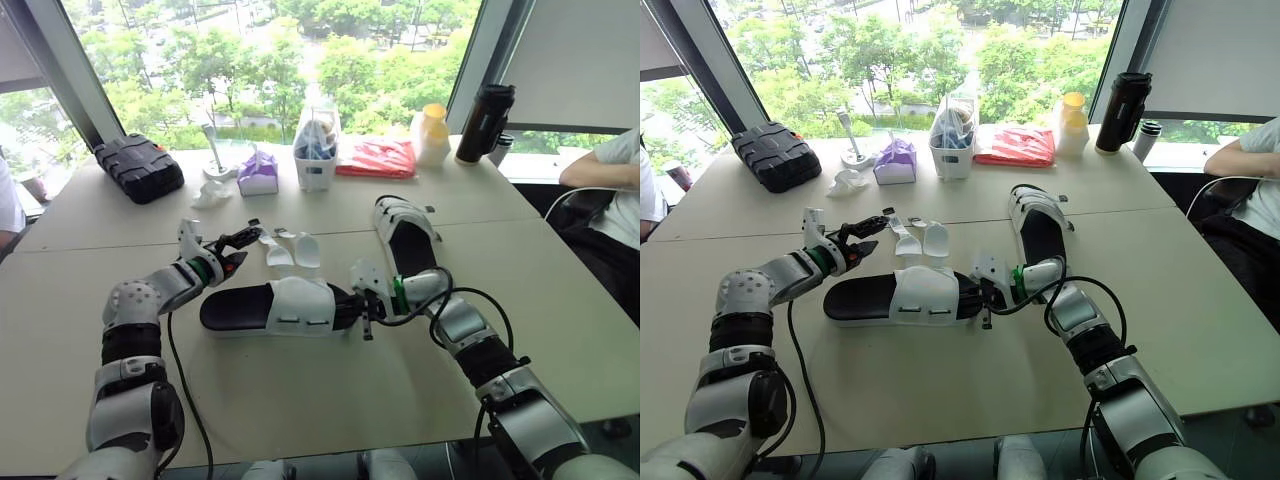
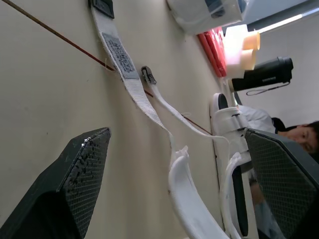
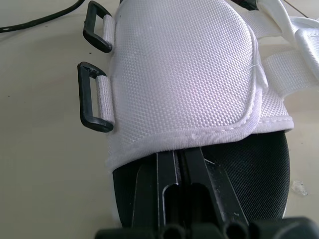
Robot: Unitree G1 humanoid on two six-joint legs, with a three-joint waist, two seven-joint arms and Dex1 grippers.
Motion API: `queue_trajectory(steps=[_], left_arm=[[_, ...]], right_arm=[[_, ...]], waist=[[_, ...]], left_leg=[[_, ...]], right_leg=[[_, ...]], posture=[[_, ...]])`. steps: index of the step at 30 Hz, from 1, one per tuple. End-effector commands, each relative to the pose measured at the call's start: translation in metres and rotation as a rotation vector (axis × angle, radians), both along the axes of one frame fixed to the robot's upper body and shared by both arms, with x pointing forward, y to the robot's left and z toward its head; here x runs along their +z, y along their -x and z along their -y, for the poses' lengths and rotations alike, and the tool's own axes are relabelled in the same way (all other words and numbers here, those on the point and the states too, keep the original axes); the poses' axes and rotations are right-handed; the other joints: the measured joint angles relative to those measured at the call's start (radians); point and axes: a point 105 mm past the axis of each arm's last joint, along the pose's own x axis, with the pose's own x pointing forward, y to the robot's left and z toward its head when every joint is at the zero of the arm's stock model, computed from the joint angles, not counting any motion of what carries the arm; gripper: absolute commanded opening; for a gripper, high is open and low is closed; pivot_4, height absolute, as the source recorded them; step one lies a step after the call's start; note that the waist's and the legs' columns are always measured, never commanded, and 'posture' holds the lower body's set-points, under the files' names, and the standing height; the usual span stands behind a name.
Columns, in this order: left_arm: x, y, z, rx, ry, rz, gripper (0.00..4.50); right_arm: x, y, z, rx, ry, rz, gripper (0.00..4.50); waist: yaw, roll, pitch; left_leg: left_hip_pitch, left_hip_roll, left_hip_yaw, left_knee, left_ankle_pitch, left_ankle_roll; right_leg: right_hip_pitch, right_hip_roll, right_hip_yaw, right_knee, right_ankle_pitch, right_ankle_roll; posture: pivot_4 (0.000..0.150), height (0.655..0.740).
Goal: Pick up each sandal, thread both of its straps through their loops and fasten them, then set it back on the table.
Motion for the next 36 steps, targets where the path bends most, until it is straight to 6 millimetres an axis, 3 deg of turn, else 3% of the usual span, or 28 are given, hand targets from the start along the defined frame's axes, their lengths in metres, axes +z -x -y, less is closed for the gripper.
queue_trajectory(steps=[1, 9, 12, 20, 26, 31, 36], left_arm=[[0.010, -0.013, 0.007, -0.009, -0.011, 0.040, 4.50], [0.004, -0.034, 0.018, 0.026, -0.042, 0.033, 4.50], [-0.001, -0.038, 0.019, 0.054, -0.055, 0.024, 3.70], [-0.016, -0.041, 0.012, 0.136, -0.063, 0.004, 0.02], [-0.009, -0.041, 0.005, 0.144, -0.071, 0.080, 0.02], [0.034, -0.033, 0.006, -0.003, -0.134, 0.424, 0.02], [0.074, -0.002, 0.018, -0.149, -0.266, 0.790, 0.02]], right_arm=[[-0.014, 0.005, 0.001, -0.002, 0.050, -0.030, 0.03], [-0.014, 0.006, 0.000, -0.007, 0.049, -0.022, 0.03], [-0.014, 0.006, 0.000, -0.010, 0.048, -0.020, 0.00], [-0.014, 0.007, -0.001, -0.014, 0.047, -0.018, 0.00], [-0.014, 0.007, -0.001, -0.011, 0.052, -0.019, 0.00], [-0.014, 0.006, -0.002, -0.009, 0.054, -0.016, 0.00], [-0.015, 0.007, -0.001, -0.003, 0.059, -0.018, 0.00]], waist=[[0.000, 0.000, 0.000], [-0.002, 0.000, 0.000], [-0.001, 0.000, 0.000], [-0.001, 0.000, 0.000], [-0.003, 0.000, 0.000], [-0.005, 0.000, 0.000], [-0.004, 0.000, 0.000]], left_leg=[[0.000, 0.000, 0.000, 0.000, 0.000, 0.000], [0.000, 0.000, 0.000, -0.001, 0.000, 0.000], [0.000, 0.000, 0.000, -0.001, 0.000, 0.000], [0.000, 0.001, 0.000, -0.001, 0.000, 0.000], [0.000, 0.001, 0.000, -0.001, 0.000, 0.000], [-0.001, 0.001, 0.000, -0.001, 0.000, 0.000], [-0.001, 0.002, 0.001, -0.002, 0.000, 0.000]], right_leg=[[0.000, 0.000, 0.000, 0.000, 0.000, 0.000], [0.000, 0.000, 0.000, -0.001, 0.000, 0.000], [-0.001, 0.000, 0.000, -0.001, 0.000, 0.000], [-0.001, 0.000, 0.000, -0.001, 0.000, 0.000], [-0.001, 0.000, 0.000, -0.001, 0.000, 0.000], [-0.001, 0.001, 0.000, -0.001, 0.000, 0.000], [-0.002, 0.000, 0.000, -0.001, 0.000, 0.000]], posture=[[0.150, 0.7400], [0.150, 0.7400], [0.150, 0.7400], [0.150, 0.7400], [0.150, 0.7400], [0.150, 0.7400], [0.150, 0.7400]])
